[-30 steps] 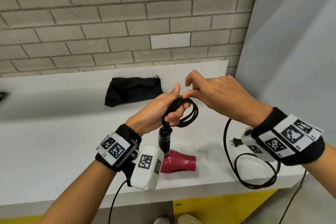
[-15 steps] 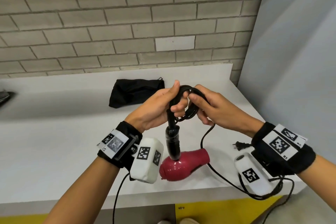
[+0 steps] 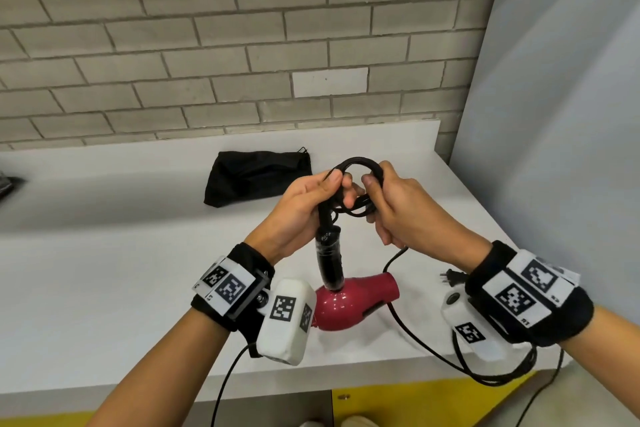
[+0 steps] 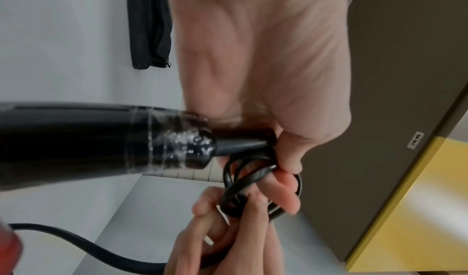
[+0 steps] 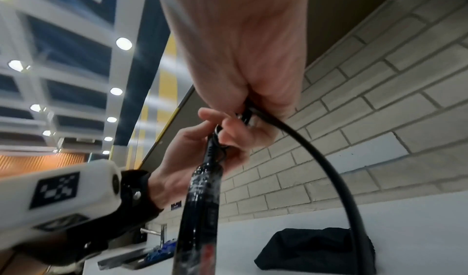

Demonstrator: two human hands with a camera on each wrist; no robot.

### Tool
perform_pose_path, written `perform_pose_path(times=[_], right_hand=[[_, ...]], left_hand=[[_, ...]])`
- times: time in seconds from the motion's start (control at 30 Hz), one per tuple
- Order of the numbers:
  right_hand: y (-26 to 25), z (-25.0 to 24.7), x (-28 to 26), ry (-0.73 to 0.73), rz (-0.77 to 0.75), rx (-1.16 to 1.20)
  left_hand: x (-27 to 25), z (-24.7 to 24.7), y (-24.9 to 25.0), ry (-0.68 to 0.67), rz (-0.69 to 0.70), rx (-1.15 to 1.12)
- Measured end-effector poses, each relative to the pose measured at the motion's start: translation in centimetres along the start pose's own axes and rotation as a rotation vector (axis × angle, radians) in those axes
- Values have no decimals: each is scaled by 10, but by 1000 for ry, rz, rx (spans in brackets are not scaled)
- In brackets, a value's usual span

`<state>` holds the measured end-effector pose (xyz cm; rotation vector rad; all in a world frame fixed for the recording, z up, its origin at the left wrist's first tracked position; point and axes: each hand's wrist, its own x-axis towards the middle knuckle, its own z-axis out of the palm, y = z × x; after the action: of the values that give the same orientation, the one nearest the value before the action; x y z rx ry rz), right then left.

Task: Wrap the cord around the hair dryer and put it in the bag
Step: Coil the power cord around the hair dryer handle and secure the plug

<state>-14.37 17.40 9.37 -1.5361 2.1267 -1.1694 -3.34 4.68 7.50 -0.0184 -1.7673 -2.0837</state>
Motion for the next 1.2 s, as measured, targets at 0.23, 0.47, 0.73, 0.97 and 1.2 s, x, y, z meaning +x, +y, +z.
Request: perform_pose_path(times=[0.23, 0.47, 0.73, 0.97, 1.2], right_hand=[[14, 13, -5, -3, -36, -74], [39, -7, -15, -219, -95, 269], [86, -63, -46, 111, -127, 277], [110, -56, -61, 105, -83, 22], [108, -50, -65, 368, -182, -589]], left_hand=[[1, 6, -5, 89, 44, -93], [5, 5, -7, 112, -2, -61], [1, -11, 0, 67, -72, 67], [-3, -20, 8, 123, -15, -43], [-2, -17, 15, 180, -53, 74]])
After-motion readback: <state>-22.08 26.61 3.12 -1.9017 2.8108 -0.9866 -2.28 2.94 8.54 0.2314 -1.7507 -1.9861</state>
